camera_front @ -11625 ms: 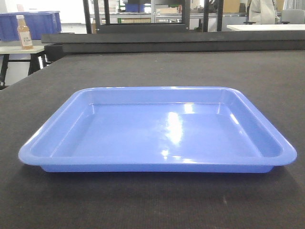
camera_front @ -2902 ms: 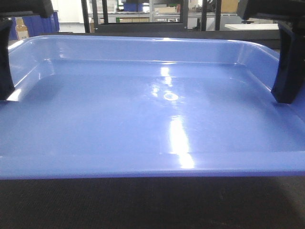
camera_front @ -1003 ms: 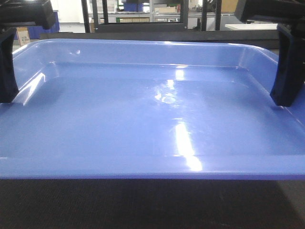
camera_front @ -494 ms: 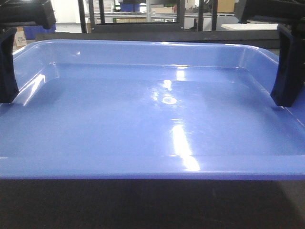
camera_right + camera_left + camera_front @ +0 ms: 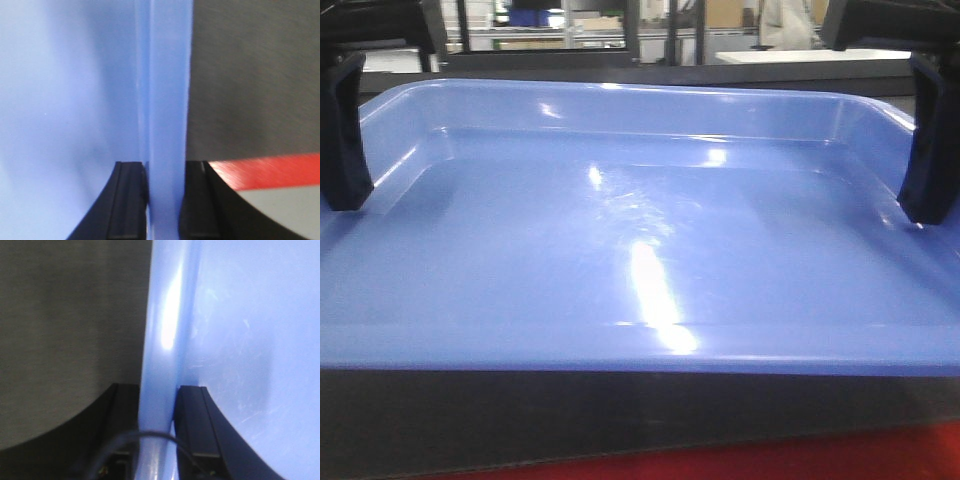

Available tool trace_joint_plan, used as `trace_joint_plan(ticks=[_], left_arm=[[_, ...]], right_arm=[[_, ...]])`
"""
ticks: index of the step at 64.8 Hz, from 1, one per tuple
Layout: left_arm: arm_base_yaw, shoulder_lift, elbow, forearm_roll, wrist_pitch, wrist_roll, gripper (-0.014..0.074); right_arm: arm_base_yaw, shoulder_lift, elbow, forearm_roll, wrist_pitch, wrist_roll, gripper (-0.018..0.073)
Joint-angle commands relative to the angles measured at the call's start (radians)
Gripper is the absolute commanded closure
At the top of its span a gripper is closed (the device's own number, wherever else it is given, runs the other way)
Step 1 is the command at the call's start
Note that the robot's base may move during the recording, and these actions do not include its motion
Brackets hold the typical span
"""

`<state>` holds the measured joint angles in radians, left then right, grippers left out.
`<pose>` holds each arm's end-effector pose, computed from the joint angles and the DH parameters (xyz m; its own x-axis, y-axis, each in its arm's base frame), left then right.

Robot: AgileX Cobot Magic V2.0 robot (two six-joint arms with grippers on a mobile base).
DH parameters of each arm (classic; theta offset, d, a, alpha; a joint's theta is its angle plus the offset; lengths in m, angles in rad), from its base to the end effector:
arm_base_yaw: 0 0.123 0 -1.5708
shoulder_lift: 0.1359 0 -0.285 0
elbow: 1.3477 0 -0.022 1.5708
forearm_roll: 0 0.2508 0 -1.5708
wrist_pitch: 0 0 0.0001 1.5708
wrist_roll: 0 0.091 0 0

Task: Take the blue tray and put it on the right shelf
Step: 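Hold the tray level in both grippers while the base drives to the shelf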

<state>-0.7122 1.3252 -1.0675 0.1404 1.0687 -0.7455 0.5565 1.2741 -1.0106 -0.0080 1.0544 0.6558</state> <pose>0.1960 -0.1545 0.3001 -0.9442 -0.0068 -0.3293 0.0334 0.9926 -0.1163 0.2002 0.1238 0.2962 -0.9556 0.1200 -0.2692 0.0673 0.9781 0.1972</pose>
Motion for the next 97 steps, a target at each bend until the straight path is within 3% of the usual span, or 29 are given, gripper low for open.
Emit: trace_joint_plan(ticks=[1, 97], left_arm=[[-0.012, -0.031, -0.033, -0.059, -0.087, -0.012, 0.0523], [-0.007, -0.029, -0.033, -0.146, -0.097, -0.012, 0.0523]], right_arm=[[0.004, -0.022, -0.029, 0.030, -0.041, 0.002, 0.0393], [0.003, -0.022, -0.033, 0.030, -0.030, 0.002, 0.0393]])
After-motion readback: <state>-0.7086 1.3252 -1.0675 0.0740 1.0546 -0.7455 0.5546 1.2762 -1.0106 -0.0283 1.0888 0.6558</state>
